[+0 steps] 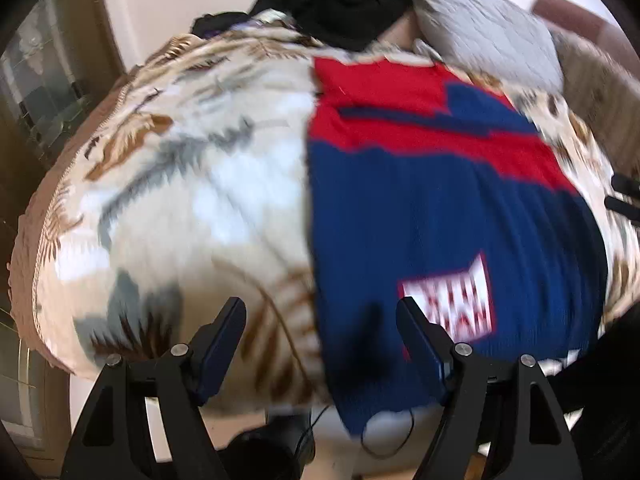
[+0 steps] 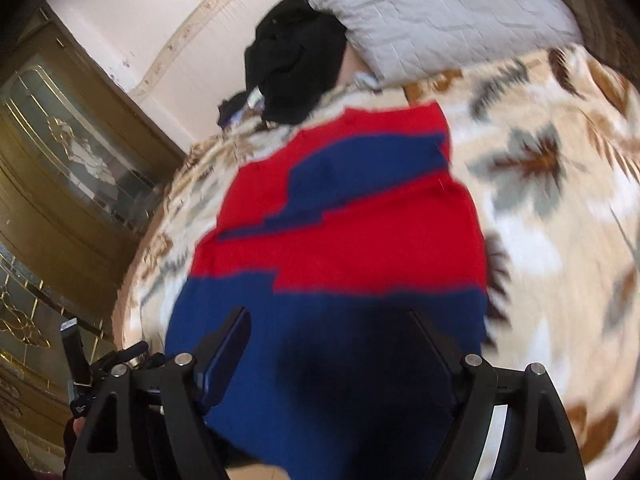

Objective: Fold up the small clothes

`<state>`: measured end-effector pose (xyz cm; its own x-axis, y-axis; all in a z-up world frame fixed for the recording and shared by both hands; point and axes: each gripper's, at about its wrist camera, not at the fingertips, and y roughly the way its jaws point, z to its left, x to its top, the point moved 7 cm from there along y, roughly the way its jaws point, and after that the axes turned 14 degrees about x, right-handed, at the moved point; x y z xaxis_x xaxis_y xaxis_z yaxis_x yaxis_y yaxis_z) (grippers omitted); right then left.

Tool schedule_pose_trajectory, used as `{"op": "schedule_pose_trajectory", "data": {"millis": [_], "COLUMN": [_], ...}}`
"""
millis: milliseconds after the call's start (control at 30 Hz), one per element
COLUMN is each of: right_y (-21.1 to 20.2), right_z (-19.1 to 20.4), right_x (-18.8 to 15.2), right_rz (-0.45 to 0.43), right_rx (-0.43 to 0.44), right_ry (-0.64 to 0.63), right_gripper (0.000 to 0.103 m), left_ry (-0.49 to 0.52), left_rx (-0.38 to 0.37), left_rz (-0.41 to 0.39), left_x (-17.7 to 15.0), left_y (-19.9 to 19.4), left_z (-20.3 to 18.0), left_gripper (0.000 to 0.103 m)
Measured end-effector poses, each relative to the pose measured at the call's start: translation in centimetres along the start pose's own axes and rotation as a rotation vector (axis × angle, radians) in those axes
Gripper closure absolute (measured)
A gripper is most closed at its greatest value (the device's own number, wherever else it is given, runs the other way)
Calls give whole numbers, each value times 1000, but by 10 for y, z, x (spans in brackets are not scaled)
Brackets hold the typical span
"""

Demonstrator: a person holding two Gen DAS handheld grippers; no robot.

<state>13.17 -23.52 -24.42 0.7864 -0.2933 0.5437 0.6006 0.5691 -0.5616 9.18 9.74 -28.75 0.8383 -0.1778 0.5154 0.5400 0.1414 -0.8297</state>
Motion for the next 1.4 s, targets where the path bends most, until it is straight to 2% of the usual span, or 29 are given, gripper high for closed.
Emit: {"op": "schedule_pose_trajectory", "data": {"millis": [67, 200, 267, 300, 333, 433, 467, 500, 533, 600, 667, 700, 733, 767, 800, 833, 867, 900, 933, 1033, 1100, 1167, 1200, 1233, 1267, 1300, 1333, 1367, 1400], "right_y": [-6, -10, -8, -6, -3, 6, 11, 15, 17, 20, 22, 21, 20, 19, 19, 18, 16, 15, 15, 16, 15, 19, 22, 24, 30, 32, 33, 34, 34], "right_z": [-5, -20, -29, -33, -35, -43, -45, -46, -45, -41, -36, -31, -27, -22, -17, -11, -4, 0, 5, 9, 2, -8, -12, -12, -11, -9, -8, -5, -4], "right_x": [-23, -63, -83, -90, -94, -102, -104, -105, -106, -108, -110, -110, -110, -110, -110, -110, -109, -107, -106, -104, -103, -105, -107, -109, -113, -113, -112, -111, -110], "right_rz": [40, 124, 164, 177, 181, 169, 168, 157, 149, 151, 154, 154, 149, 157, 171, 177, 174, 171, 167, 165, 177, 202, 215, 219, 218, 213, 202, 190, 194], "right_rx": [-32, -95, -96, -96, -99, -144, -164, -192, -213, -269, -321, -334, -335, -330, -323, -323, -328, -320, -302, -207, -210, -203, -197, -187, -167, -136, -104, -92, -96], "right_ry": [22, 80, 146, 171, 180, 206, 220, 219, 211, 181, 148, 130, 118, 96, 78, 58, 34, 21, 17, 42, 52, 102, 136, 157, 178, 188, 189, 179, 166], "right_gripper": [21, 21, 21, 21, 21, 21, 21, 21, 21, 22, 27, 35, 49, 59, 77, 81, 82, 82, 82, 82, 79, 78, 74, 70, 67, 55, 48, 45, 48], "left_ry": [24, 27, 4, -7, -13, -33, -39, -50, -61, -86, -97, -99, -99, -96, -95, -101, -110, -120, -114, -123, -132, -140, -149, -161, -174, -184, -192, -199, -194], "left_rx": [0, -64, -111, -141, -153, -149, -150, -155, -158, -182, -213, -227, -239, -248, -246, -249, -257, -264, -280, -306, -316, -318, -307, -293, -283, -290, -300, -310, -307], "left_rz": [45, 149, 175, 191, 198, 196, 202, 222, 230, 236, 248, 251, 251, 252, 253, 250, 251, 247, 237, 224, 235, 264, 274, 273, 267, 264, 257, 243, 242], "left_x": [-19, -51, -57, -58, -58, -55, -54, -54, -52, -48, -48, -48, -49, -49, -49, -49, -48, -49, -50, -48, -49, -50, -51, -52, -51, -51, -50, -48, -47], "left_y": [2, 12, 14, 14, 15, 17, 18, 22, 24, 31, 33, 34, 33, 32, 32, 31, 30, 28, 26, 22, 22, 26, 28, 29, 30, 30, 29, 29, 29], "left_z": [-6, -12, -13, -14, -14, -13, -14, -15, -16, -17, -21, -23, -26, -28, -28, -27, -26, -25, -21, -19, -19, -18, -16, -12, -9, -6, -6, -6, -5], "left_gripper": [25, 25, 41, 55, 58, 56, 51, 39, 35, 35, 36, 39, 57, 67, 74, 75, 83, 90, 90, 91, 87, 59, 35, 31, 31, 31, 34, 42, 67]}}
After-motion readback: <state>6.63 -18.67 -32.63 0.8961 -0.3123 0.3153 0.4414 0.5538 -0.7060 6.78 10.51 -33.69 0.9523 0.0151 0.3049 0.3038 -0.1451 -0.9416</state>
